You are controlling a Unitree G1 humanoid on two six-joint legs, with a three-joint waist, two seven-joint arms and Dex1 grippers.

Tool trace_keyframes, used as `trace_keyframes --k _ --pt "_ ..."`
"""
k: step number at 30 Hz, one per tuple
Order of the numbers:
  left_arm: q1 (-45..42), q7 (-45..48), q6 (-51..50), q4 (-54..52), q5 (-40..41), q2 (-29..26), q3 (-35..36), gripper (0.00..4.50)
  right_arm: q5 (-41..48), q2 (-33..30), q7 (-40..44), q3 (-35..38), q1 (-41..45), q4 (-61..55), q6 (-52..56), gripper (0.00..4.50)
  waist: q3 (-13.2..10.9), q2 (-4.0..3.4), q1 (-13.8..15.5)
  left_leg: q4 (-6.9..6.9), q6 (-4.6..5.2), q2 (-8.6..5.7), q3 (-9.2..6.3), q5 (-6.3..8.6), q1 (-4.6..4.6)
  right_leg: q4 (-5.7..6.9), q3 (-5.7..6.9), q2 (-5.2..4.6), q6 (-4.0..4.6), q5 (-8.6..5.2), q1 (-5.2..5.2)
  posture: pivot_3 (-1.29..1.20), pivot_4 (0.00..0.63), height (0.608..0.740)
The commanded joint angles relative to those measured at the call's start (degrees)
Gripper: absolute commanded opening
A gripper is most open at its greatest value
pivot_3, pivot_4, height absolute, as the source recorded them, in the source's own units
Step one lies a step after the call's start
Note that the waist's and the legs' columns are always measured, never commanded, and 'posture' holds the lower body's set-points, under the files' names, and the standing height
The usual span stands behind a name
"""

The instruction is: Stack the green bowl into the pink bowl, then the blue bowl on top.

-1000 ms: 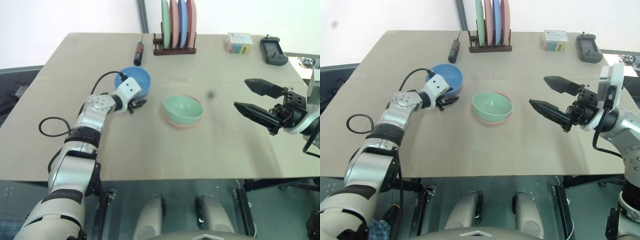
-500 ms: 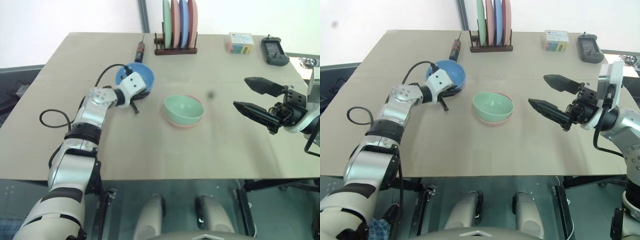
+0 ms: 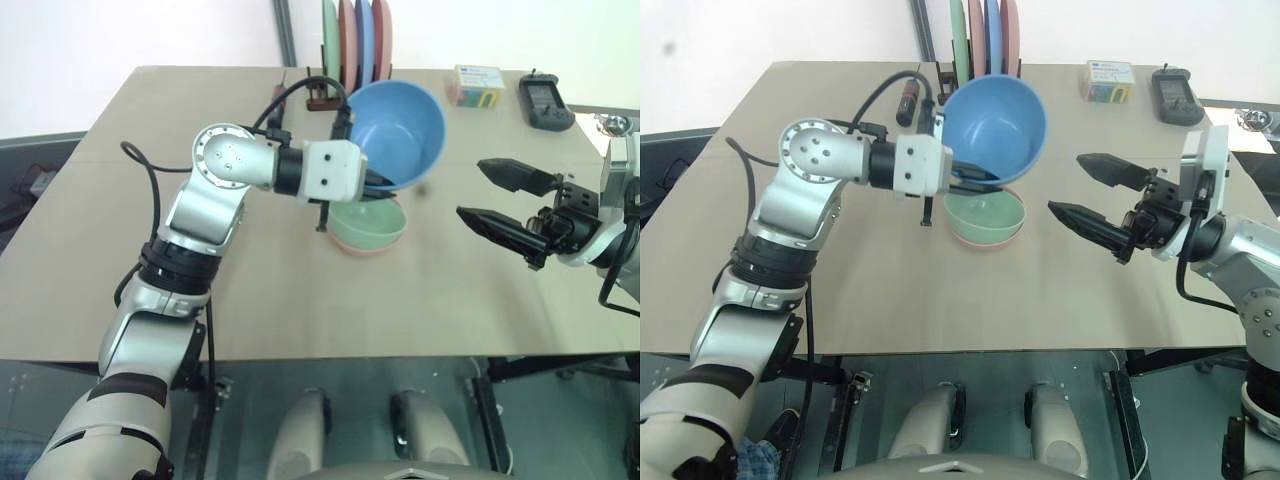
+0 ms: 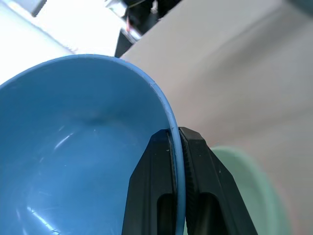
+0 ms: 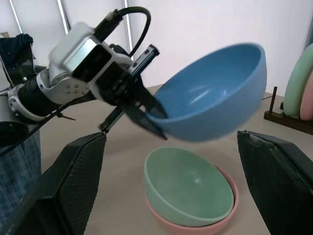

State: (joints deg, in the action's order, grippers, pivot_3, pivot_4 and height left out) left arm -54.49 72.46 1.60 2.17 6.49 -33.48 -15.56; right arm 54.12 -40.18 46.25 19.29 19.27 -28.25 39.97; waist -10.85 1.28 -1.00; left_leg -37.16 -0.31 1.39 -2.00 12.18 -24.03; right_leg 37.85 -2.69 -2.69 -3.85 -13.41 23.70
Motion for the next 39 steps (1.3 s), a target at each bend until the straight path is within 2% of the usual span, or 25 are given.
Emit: trace_keyframes --k 1,2,3,4,6,7,9,13,15,20,23,26,32,39 --pt "-0.57 0.06 1.22 -2.47 0.88 -0.54 1.5 0.96 1.2 -0.4 -0.46 0.98 -0.09 -1.78 -1.17 4.5 0.0 0.0 0.01 -0.01 0.0 0.0 0.0 0.0 0.01 0.0 0.0 0.0 -0.12 -0.07 -0.02 0.0 0.15 0.74" --pt "-0.43 0.13 1.87 -2.3 0.66 -0.74 1.5 1.02 1.25 -0.54 -0.5 1.05 -0.21 -1.8 -1.21 4.5 0.0 0.0 0.06 -0.02 0.0 0.0 0.01 0.0 0.03 0.0 0.0 0.0 -0.16 -0.09 -0.05 0.0 0.15 0.74" --pt "-0.28 -0.73 2.92 -1.91 0.14 -0.66 1.76 1.57 1.4 -0.74 -0.52 1.21 -0.31 -1.77 -1.22 4.5 0.0 0.0 0.07 -0.03 0.0 0.0 0.01 0.0 0.03 -0.02 -0.01 0.0 -0.16 -0.09 -0.06 0.0 0.15 0.74" --pt "-0.17 -1.43 3.57 -1.69 -0.24 -0.6 1.93 1.67 1.54 -0.87 -0.52 1.34 -0.42 -1.78 -1.23 4.5 0.0 0.0 0.1 -0.03 0.0 0.0 0.01 0.0 0.02 -0.02 -0.01 0.0 -0.16 -0.09 -0.06 0.0 0.15 0.74" --pt "0.06 -2.47 4.04 -1.67 -0.27 -0.41 2.32 2.4 1.51 -1.08 -0.39 1.4 -0.55 -1.6 -1.37 4.5 0.0 0.0 0.14 -0.03 0.0 0.0 0.01 0.0 0.02 -0.03 -0.01 0.0 -0.12 -0.07 -0.06 0.0 0.15 0.74" --pt "0.1 -3.19 3.98 -1.71 0.01 -0.12 2.75 2.52 1.41 -1.12 -0.33 1.32 -0.54 -1.47 -1.45 4.5 0.0 0.0 0.14 -0.03 0.0 0.0 0.01 0.0 0.01 -0.03 -0.01 0.0 -0.11 -0.06 -0.06 0.0 0.15 0.74" --pt "0.29 -4.29 1.84 -2.35 2.47 0.44 4.42 2.52 1.21 -1.2 -0.19 1.12 -0.5 -1.25 -1.56 4.5 0.0 0.0 0.14 -0.03 0.0 0.0 0.01 0.0 0.01 -0.03 -0.01 0.0 -0.06 -0.03 -0.06 0.0 0.15 0.74" --pt "4.55 -6.83 -12.4 -6.05 15.48 0.35 12.88 2.52 0.45 -2.15 0.82 1.79 -1.81 -0.44 -1.77 4.5 0.0 0.0 -0.03 -0.03 0.0 0.01 0.0 0.0 0.02 -0.02 -0.01 0.0 -0.13 -0.07 -0.06 0.0 0.15 0.74" --pt "7.93 -9.8 -17.99 -6.98 19.47 -0.2 17.27 2.52 0.21 -2.76 1.45 2.36 -3.02 0.04 -2.08 4.5 0.0 -0.01 -0.17 -0.01 0.0 0.03 0.01 0.0 0.04 -0.01 -0.01 0.0 -0.14 -0.08 -0.06 0.0 0.15 0.74" --pt "20.86 -17.79 -22.19 -7.55 21.32 -2.84 28.48 2.52 -1.77 -4.41 4.3 3.35 -6.97 2.45 -3.73 4.5 0.01 -0.01 -0.23 -0.02 0.0 0.04 0.02 0.0 0.1 0.03 -0.02 0.0 -0.14 -0.08 -0.08 0.0 0.15 0.74" --pt "32.04 -20.02 -23.31 -10.02 22.09 -5.44 35.71 2.52 -4.49 -5.74 8.45 4.08 -10.41 6.17 -6.19 4.5 0.01 0.0 -0.55 0.02 0.0 0.06 0.1 0.01 0.18 0.0 -0.1 -0.01 -0.09 -0.06 -0.12 0.0 0.15 0.74" --pt "41.51 -20.72 -23.31 -13.62 23.82 -6.5 42.33 2.52 -9.4 -6.94 15.53 4.33 -13.6 11.56 -13.18 4.5 0.01 0.07 0.33 -0.07 0.0 0.06 0.03 0.01 0.11 -0.02 0.01 -0.01 -0.03 -0.02 -0.12 0.0 0.15 0.74" --pt "51.83 -22.52 -23.07 -17.66 24.64 -7.32 48.25 2.52 -15.72 -9.91 22.1 1.88 -12.24 22.2 -19.19 4.5 0.03 0.07 0.25 -0.03 -0.01 0.08 0.15 0.01 0.28 -0.09 -0.07 -0.05 0.1 -0.21 -0.25 0.0 0.15 0.74" --pt "55.14 -23.81 -22.9 -20.01 25.78 -7.27 49.25 2.52 -18.25 -9.5 26.54 0.11 -8.59 28.97 -23.46 4.5 0.03 0.06 0.17 -0.03 -0.01 0.09 0.18 0.01 0.29 -0.09 -0.09 -0.05 0.12 -0.2 -0.25 0.0 0.15 0.74"
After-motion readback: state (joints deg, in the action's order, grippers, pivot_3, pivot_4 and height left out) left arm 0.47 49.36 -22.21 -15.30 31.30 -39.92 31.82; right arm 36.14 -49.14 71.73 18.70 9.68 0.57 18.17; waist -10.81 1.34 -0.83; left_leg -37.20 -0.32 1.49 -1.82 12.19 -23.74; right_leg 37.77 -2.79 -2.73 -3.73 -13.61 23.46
